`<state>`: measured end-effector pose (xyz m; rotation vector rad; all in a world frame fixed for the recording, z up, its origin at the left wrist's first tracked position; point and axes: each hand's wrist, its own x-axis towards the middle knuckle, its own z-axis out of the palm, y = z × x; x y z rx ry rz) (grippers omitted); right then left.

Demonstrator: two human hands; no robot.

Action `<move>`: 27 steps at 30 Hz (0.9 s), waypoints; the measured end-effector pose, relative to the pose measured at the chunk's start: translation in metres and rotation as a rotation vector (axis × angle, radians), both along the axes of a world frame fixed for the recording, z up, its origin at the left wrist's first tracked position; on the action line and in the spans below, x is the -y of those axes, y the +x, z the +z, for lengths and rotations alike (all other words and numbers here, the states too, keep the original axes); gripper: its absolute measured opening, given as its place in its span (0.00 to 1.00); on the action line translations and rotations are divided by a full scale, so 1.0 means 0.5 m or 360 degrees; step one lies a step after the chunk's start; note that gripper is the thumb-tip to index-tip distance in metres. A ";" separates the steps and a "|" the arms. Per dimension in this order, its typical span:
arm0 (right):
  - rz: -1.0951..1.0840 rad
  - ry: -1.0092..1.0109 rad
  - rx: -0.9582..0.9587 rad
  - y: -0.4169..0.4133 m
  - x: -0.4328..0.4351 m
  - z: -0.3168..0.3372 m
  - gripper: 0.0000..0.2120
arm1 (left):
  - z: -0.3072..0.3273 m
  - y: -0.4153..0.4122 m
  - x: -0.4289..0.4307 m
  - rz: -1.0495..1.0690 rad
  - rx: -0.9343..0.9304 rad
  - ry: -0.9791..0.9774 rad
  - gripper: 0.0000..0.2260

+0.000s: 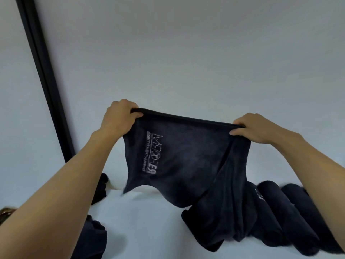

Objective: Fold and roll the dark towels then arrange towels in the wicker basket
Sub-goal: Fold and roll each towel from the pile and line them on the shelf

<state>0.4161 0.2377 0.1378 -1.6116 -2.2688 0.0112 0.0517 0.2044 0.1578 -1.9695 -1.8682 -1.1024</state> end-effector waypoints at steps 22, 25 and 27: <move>0.0356 0.0357 -0.1222 -0.158 0.029 0.093 0.14 | -0.096 0.189 0.012 -0.0872 0.0552 -0.0833 0.05; 0.0155 0.0507 -0.1426 -0.094 -0.002 0.118 0.11 | -0.107 0.124 -0.015 -0.0494 0.0265 -0.0819 0.13; 0.0022 0.0542 -0.1407 -0.053 -0.025 0.133 0.10 | -0.086 0.092 -0.035 -0.0297 0.0173 -0.0723 0.11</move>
